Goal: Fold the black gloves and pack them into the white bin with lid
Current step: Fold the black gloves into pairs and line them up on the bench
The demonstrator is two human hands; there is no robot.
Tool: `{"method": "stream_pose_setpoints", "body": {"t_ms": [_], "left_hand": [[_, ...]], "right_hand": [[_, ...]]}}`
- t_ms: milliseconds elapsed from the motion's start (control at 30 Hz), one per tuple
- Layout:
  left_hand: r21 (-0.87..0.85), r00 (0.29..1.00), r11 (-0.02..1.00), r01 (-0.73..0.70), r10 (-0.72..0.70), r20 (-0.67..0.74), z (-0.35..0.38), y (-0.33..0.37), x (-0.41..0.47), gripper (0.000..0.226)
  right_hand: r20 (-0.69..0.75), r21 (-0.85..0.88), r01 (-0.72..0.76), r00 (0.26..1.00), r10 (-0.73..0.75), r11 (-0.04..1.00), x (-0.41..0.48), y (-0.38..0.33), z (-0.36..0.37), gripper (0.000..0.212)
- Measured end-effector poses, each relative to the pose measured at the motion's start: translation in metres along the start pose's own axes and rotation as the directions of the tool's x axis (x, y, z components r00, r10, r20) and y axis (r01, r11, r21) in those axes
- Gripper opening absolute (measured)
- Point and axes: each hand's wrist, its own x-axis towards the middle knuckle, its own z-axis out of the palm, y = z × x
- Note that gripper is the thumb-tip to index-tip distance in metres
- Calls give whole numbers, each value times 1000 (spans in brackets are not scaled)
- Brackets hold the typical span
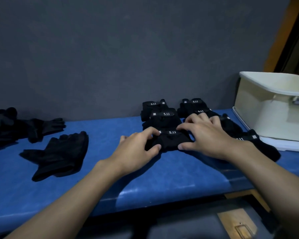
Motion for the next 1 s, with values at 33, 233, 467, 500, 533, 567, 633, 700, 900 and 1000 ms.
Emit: {"method": "stream_pose_setpoints", "body": {"t_ms": [33, 233, 467, 500, 533, 567, 633, 700, 900, 1000], "left_hand": [[5, 1000, 1000, 5, -5, -4, 1, 0, 1, 35], [7, 999, 999, 32, -32, 3, 4, -2, 6, 38], [-58, 1000, 998, 25, -26, -11, 2, -2, 8, 37], [-73, 1000, 997, 19, -20, -13, 1, -3, 8, 38], [-85, 1000, 996, 9, -11, -15, 0, -3, 7, 39], [-96, 1000, 995, -2, 1, -14, -1, -3, 7, 39], [-112, 1000, 993, -27, 25, -14, -3, -3, 6, 40], [-124, 999, 991, -39, 37, -13, -4, -3, 5, 40], [-137, 999, 990, -26, 22, -29, -16, -7, -2, 37], [-134, 998, 991, 12, -19, -52, -31, -18, -10, 33]], "right_hand": [[3, -7, -4, 1000, 4, 1000, 2, 1, 1, 59], [9, -17, -21, 1000, 21, 1000, 11, 1, 6, 56], [-18, 35, -29, 999, 30, 999, 10, -1, 2, 61], [-27, 48, -28, 999, 30, 998, 9, -2, 1, 62], [-36, 60, -28, 999, 30, 998, 8, -3, 0, 62], [-43, 69, -26, 999, 29, 997, 8, -3, -1, 62], [-53, 76, -24, 998, 28, 997, 7, -6, -4, 62], [-62, 81, -24, 998, 29, 996, 6, -8, -6, 62], [-93, 114, 2, 996, 8, 993, 11, -21, -11, 62], [-127, 150, 51, 991, -32, 987, 18, -36, -13, 59]]}}
